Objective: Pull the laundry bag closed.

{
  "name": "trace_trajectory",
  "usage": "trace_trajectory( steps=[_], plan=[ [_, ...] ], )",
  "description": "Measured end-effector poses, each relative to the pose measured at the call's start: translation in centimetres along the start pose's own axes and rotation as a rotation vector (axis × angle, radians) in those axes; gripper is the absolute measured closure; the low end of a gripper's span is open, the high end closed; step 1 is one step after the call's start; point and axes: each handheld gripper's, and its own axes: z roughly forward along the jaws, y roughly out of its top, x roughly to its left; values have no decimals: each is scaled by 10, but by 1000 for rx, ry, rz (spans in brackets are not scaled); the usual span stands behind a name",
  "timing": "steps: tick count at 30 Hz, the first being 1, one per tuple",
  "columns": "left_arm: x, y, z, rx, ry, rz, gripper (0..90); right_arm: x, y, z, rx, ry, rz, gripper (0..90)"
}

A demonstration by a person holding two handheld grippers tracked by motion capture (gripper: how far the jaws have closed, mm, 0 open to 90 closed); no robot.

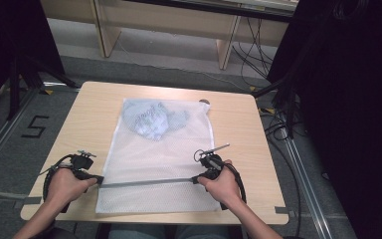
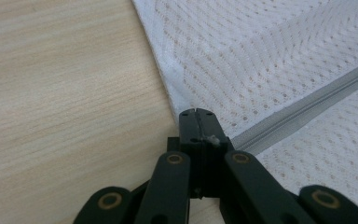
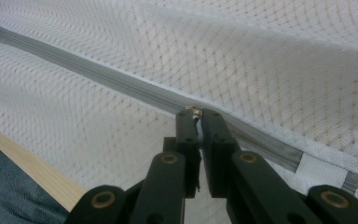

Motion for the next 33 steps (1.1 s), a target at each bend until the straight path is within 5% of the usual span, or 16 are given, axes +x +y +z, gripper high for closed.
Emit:
trace_trajectory(
  steps=[10,28,33],
  plan=[
    [0,0,0,-1,0,-1,897,-5,-1,-2,-1,-2,-29,869],
    [0,0,0,0,-1,-1,897,-7,-4,-6,0,-1,25,869],
    [0,0,0,-1,0,0,897,-10,-4,-8,-13,-2,2,869]
  ],
)
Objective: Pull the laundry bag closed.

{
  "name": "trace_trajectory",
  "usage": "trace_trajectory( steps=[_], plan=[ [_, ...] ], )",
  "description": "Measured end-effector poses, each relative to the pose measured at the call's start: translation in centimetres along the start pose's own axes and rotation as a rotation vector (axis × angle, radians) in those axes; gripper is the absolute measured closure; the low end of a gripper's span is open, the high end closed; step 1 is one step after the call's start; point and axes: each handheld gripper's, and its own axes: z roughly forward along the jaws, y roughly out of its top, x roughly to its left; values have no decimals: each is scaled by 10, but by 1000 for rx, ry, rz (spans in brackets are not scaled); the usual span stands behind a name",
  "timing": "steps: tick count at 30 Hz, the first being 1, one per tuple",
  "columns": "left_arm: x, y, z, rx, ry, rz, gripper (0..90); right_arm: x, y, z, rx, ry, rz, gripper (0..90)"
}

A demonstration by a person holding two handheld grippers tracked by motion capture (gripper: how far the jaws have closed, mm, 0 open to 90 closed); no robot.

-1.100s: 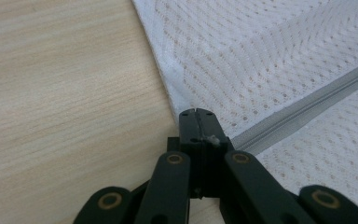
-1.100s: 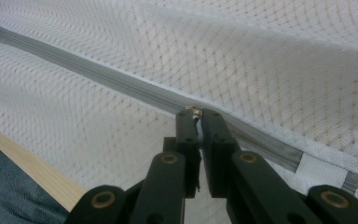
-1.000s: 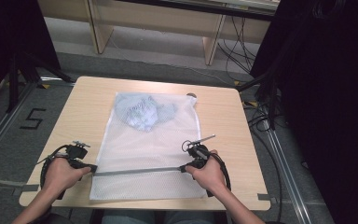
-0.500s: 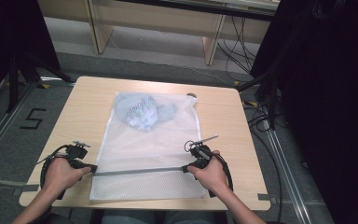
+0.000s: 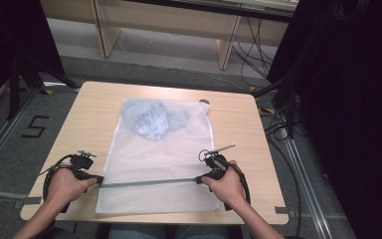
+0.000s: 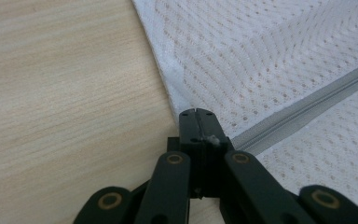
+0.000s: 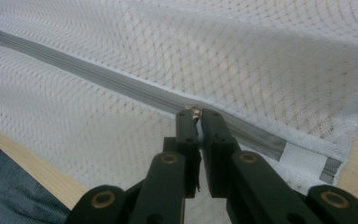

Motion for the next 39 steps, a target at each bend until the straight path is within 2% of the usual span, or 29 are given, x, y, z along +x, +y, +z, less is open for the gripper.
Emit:
trace_trajectory(
  steps=[3,7,8,10,11,12,17,18,19,20,22,25,28,29,30,31,32,39],
  plan=[
    [0,0,0,1,-1,-1,897,0,0,-1,7,-8,21,869],
    [0,0,0,0,-2,-3,897,-3,0,-1,-3,3,-10,869],
    [0,0,0,-1,-1,-3,897,-3,-1,-1,-2,-3,8,869],
    [0,0,0,1,-1,-1,897,-3,-1,-2,0,1,10,869],
    [0,0,0,1,-2,-3,897,-4,-1,-2,-3,1,-4,869],
    [0,0,0,1,-1,-2,897,-4,-1,-2,0,1,19,870],
    [0,0,0,1,-2,-1,897,-5,-2,-3,-4,-4,45,869],
    [0,0,0,1,-2,-1,897,-8,-2,-4,-4,-17,31,869],
    [0,0,0,1,-2,-1,897,-7,-3,-4,2,-3,51,869],
    [0,0,0,0,-3,-2,897,-9,-3,-5,-6,-1,32,869],
    [0,0,0,0,-2,-1,897,-9,-2,-5,-4,-12,45,869],
    [0,0,0,1,-2,-1,897,-12,-3,-6,-11,-12,33,869],
    [0,0,0,1,-2,1,897,-11,-3,-7,8,-7,74,869],
    [0,0,0,1,-2,0,897,-15,-3,-8,-6,4,39,869],
    [0,0,0,0,-2,-1,897,-15,-4,-8,-14,-10,43,869],
    [0,0,0,0,-2,-1,897,-14,-4,-9,-6,-4,70,869],
    [0,0,0,-1,-2,0,897,-17,-4,-9,-15,-8,40,869],
    [0,0,0,1,-1,1,897,-17,-6,-9,-2,-9,82,869]
  ],
)
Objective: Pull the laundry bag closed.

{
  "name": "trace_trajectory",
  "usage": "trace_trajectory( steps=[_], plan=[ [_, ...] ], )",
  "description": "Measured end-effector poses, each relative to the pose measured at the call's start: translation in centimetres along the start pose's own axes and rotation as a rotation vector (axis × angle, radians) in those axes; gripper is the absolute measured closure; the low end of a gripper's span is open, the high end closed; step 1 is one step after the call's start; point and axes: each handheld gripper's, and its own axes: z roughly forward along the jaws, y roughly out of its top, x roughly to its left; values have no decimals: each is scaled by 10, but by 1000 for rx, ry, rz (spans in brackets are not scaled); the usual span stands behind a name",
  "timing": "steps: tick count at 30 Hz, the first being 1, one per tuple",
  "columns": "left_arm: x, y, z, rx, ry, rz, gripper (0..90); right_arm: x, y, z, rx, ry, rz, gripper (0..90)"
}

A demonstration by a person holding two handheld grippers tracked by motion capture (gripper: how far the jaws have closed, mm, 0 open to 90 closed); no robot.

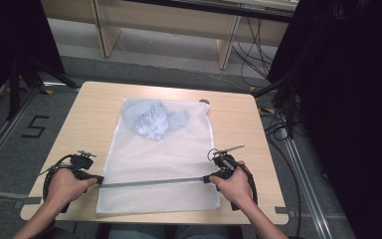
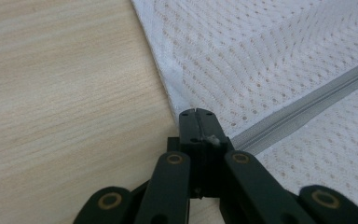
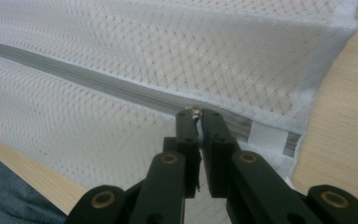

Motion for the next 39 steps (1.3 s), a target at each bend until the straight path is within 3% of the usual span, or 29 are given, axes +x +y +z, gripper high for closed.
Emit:
trace_trajectory(
  steps=[1,4,5,10,13,16,22,24,26,27,28,29,32,33,35,36,39],
  plan=[
    [0,0,0,0,0,0,897,-4,0,0,-6,11,-29,869],
    [0,0,0,0,0,0,897,-5,-1,0,-9,5,-30,869],
    [0,0,0,0,0,0,897,-4,-1,0,-2,-10,-11,869],
    [0,0,0,0,0,-1,897,-8,-1,0,-10,4,-31,869],
    [0,0,0,0,0,0,897,-9,-1,0,-5,-12,-15,869],
    [0,0,0,0,-1,-3,897,-11,-2,-1,-2,4,3,869],
    [0,0,0,-1,-1,-3,897,-15,-2,-1,-12,-7,-10,869],
    [0,0,0,0,-1,-1,897,-14,-2,-3,20,-21,39,869],
    [0,0,0,-1,-1,-2,897,-18,-2,-2,-12,-1,-3,869],
    [0,0,0,-1,-1,-3,897,-14,-3,-2,1,-2,44,869],
    [0,0,0,0,-2,-2,897,-18,-3,-1,-11,-9,3,869],
    [0,0,0,0,-3,-2,897,-16,-3,-3,21,-22,52,869],
    [0,0,0,1,-1,-1,897,-19,-2,-3,-5,1,16,869],
    [0,0,0,1,-2,-3,897,-18,-2,-4,18,-27,61,869],
    [0,0,0,0,-2,-1,897,-21,-2,-2,-19,-10,7,869],
    [0,0,0,0,-2,-3,897,-19,-2,-4,17,-28,63,869],
    [0,1,0,9,0,-15,897,-20,-2,-4,16,-25,66,869]
  ],
)
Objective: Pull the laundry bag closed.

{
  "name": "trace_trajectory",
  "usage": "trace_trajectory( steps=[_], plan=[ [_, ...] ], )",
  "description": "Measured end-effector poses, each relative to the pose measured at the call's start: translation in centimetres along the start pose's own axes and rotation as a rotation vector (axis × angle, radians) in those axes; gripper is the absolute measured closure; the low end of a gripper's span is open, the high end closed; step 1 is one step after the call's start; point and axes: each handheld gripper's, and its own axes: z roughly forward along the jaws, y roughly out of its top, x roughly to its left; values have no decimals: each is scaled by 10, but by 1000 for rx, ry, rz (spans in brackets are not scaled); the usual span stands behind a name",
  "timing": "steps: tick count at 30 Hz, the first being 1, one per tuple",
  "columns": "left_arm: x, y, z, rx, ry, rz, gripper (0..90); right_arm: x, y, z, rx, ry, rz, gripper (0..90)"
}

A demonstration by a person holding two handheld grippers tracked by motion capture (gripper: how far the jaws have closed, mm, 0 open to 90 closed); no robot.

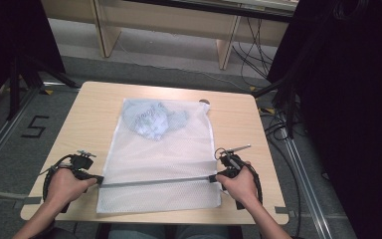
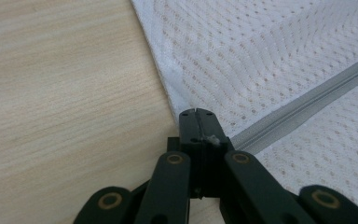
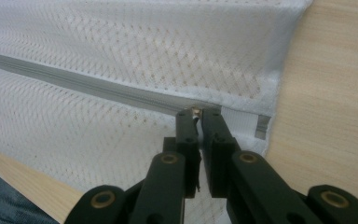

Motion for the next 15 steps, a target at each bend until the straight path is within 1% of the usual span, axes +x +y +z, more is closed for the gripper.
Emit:
trace_trajectory(
  steps=[1,2,3,4,5,6,7,8,9,10,11,12,13,14,15],
  plan=[
    [0,0,0,-2,-1,6,897,-2,0,0,-11,13,-22,868],
    [0,-1,0,-10,-2,14,897,-2,-1,1,-16,13,-18,869],
    [0,-1,0,-9,-3,14,897,-2,-1,0,2,12,-1,869],
    [0,-1,0,-8,2,10,897,-4,0,1,-9,14,-16,868],
    [0,0,0,-6,5,-1,897,-3,-1,0,-2,7,-1,868],
    [0,0,0,-1,1,0,897,-5,0,2,-28,8,-31,869],
    [0,0,0,-2,1,0,897,-4,0,1,-28,11,-22,868],
    [0,0,0,-2,1,-1,897,-1,0,-1,10,4,35,869],
    [0,0,0,-1,1,0,897,-2,0,-1,0,16,25,869],
    [0,0,0,-2,1,0,897,-5,0,-1,-12,4,5,868],
    [0,0,0,-2,1,-2,897,-5,0,-1,-5,6,5,868],
    [0,0,0,-2,1,-1,897,-4,0,-1,-2,9,21,868],
    [0,0,0,-3,1,0,897,-6,0,-1,-7,8,3,868],
    [0,0,0,-2,1,-1,897,-9,0,2,-36,7,-38,868],
    [0,0,0,-3,1,-1,897,-8,0,1,-24,6,-18,868]
  ],
)
